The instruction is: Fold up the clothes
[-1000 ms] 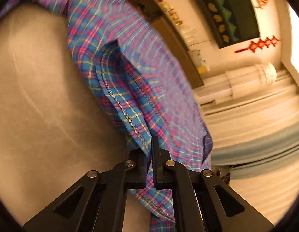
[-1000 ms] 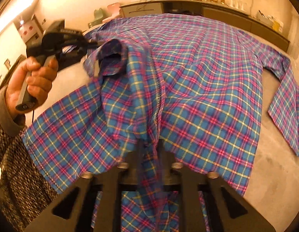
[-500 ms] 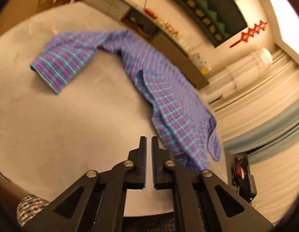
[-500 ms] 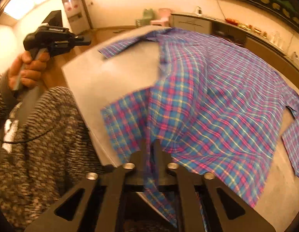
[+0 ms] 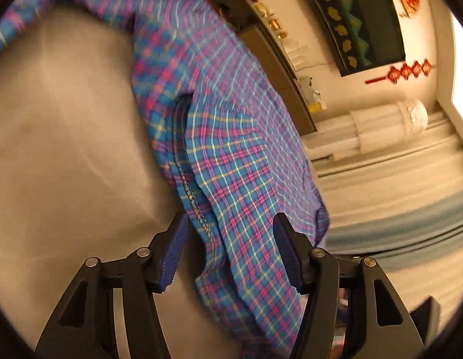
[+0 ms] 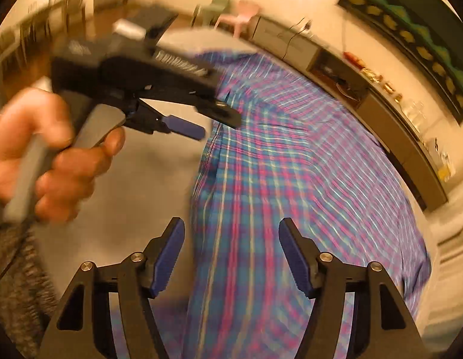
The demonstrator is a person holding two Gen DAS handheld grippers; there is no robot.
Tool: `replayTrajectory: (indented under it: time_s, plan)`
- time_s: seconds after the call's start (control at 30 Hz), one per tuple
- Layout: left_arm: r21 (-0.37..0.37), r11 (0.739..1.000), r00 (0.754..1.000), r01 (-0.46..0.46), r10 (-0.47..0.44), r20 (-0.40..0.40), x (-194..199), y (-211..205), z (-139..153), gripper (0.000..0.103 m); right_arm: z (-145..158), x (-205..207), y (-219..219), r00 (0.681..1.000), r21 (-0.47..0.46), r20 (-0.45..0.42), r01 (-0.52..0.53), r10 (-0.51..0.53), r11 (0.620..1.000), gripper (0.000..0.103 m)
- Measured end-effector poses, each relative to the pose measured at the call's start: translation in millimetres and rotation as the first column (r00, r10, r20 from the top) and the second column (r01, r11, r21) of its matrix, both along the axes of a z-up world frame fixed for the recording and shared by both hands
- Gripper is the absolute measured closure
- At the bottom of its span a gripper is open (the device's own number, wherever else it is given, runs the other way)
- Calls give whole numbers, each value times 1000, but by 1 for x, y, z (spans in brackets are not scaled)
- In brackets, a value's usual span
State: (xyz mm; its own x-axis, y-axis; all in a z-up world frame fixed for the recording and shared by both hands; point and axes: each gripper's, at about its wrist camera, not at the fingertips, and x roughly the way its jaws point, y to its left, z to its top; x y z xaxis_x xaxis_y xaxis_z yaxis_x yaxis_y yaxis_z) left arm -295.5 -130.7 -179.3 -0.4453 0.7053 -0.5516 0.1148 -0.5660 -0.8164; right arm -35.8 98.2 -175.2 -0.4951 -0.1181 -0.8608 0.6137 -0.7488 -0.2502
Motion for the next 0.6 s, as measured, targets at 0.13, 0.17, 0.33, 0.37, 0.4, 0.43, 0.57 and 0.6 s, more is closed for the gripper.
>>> replayTrajectory:
  time_s: [0.13, 0.17, 0.33, 0.37, 0.4, 0.43, 0.57, 0.6]
  plan:
    - [34, 999, 999, 32, -30, -41, -2, 8, -1, 100, -23, -33, -3, 997, 21, 43, 56, -57, 998, 91]
    - [35, 999, 998, 41, -39, -56, -2, 9, 1, 100, -23, -37, 1, 996, -1, 54, 74, -74, 997, 91]
    - [72, 997, 994, 38, -30, -108, 13, -3, 24, 100, 7, -30, 14, 995, -153, 42, 91, -85, 984, 98]
    - [81, 996, 993, 35, -25, -118, 17, -6, 29, 100, 16, -24, 17, 996, -183, 34, 90, -86, 979, 98]
    - [86, 996, 991, 37, -26, -132, 23, -10, 36, 100, 27, -18, 19, 996, -214, 23, 86, -83, 973, 98]
    - [90, 995, 989, 40, -27, -146, 30, -14, 43, 100, 35, -12, 21, 997, -231, 13, 81, -80, 969, 98]
    - [50, 999, 993, 19, -13, -119, 34, -27, 48, 93, 54, -1, 24, 997, -257, -14, 69, -75, 964, 99]
    - [38, 999, 995, -4, 8, -101, 34, -32, 46, 83, 55, -2, 24, 997, -252, -14, 75, -81, 965, 100]
